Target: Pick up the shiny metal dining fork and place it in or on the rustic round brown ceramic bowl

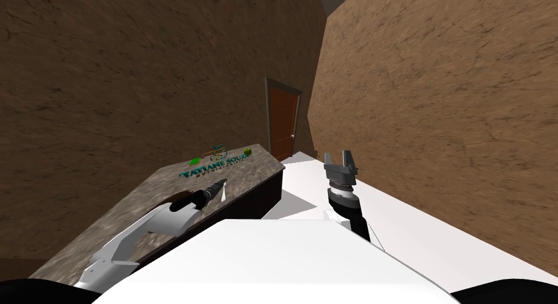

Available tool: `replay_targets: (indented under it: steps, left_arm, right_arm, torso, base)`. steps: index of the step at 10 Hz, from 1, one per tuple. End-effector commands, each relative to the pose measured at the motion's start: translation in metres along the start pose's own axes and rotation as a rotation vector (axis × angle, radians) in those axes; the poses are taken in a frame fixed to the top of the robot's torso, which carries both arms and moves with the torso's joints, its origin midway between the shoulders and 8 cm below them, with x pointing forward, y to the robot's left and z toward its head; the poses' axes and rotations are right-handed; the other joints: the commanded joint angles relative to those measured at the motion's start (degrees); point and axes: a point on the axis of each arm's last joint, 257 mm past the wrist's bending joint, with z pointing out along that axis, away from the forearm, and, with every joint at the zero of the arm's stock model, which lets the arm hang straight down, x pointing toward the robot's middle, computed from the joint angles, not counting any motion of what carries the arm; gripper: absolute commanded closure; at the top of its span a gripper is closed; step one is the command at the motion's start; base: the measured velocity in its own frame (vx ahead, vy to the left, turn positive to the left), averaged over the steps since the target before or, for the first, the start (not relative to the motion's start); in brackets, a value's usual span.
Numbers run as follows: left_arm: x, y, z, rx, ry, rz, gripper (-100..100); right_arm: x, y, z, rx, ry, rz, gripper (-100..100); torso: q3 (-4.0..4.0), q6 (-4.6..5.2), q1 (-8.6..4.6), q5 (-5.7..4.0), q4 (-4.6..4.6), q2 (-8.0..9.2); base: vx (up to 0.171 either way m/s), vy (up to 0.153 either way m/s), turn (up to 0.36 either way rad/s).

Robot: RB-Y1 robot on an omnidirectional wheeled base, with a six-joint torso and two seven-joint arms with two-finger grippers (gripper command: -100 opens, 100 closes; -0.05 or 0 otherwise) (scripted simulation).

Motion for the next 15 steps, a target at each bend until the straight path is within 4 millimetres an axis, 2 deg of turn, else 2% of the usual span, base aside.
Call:
replay_targets:
  steps: [1, 2, 3, 5, 9, 12, 13, 14, 15]
  left_arm:
    - [-0.002, 0.008, 0.001, -0.036, 0.004, 0.009, -100]
    - [-0.006, 0.020, 0.001, -0.081, 0.007, 0.026, -100]
    - [-0.006, 0.022, 0.001, -0.088, 0.008, 0.026, -100]
    - [-0.016, 0.042, -0.001, -0.167, 0.012, 0.058, -100]
    - [-0.029, 0.070, -0.008, -0.284, 0.016, 0.094, -100]
    - [-0.039, 0.086, -0.014, -0.353, 0.016, 0.120, -100]
    - [-0.037, 0.082, -0.012, -0.336, 0.016, 0.114, -100]
    - [-0.037, 0.083, -0.013, -0.340, 0.016, 0.115, 0]
    - [-0.037, 0.090, -0.008, -0.344, 0.013, 0.109, -100]
  right_arm:
    - [0.000, 0.000, 0.000, 0.000, 0.000, 0.000, 0]
    - [0.000, 0.000, 0.000, 0.000, 0.000, 0.000, 0]
    - [0.000, 0.000, 0.000, 0.000, 0.000, 0.000, 0]
    - [0.000, 0.000, 0.000, 0.000, 0.000, 0.000, 0]
    - [0.000, 0.000, 0.000, 0.000, 0.000, 0.000, 0]
    - [0.000, 0.000, 0.000, 0.000, 0.000, 0.000, 0]
    - [0.000, 0.000, 0.000, 0.000, 0.000, 0.000, 0]
    - [0.000, 0.000, 0.000, 0.000, 0.000, 0.000, 0]
    - [0.000, 0.000, 0.000, 0.000, 0.000, 0.000, 0]
  torso:
    - [0.00, 0.00, 0.00, 0.00, 0.00, 0.00]
    - [0.00, -0.01, 0.02, 0.01, 0.00, 0.00]
    - [-0.01, 0.00, 0.00, 0.00, 0.00, -0.01]
    - [-0.01, 0.00, 0.01, 0.00, 0.00, -0.02]
    - [-0.03, 0.00, 0.00, 0.00, -0.01, -0.05]
    - [0.00, -0.02, 0.01, 0.01, 0.00, 0.00]
    - [0.01, -0.02, 0.00, 0.00, 0.00, 0.02]
    - [0.04, -0.03, 0.03, 0.01, 0.01, 0.08]
    - [0.07, -0.03, 0.04, 0.02, 0.03, 0.12]
  base:
    - [0.032, -0.011, -0.036]
    - [0.037, -0.021, -0.067]
    - [0.034, -0.016, -0.040]
    - [0.049, -0.021, -0.092]
    - [0.045, -0.017, -0.059]
    - [0.035, -0.013, -0.052]
    - [0.013, -0.006, -0.008]
    - [0.000, 0.000, 0.000]
    - [0.008, 0.011, -0.054]
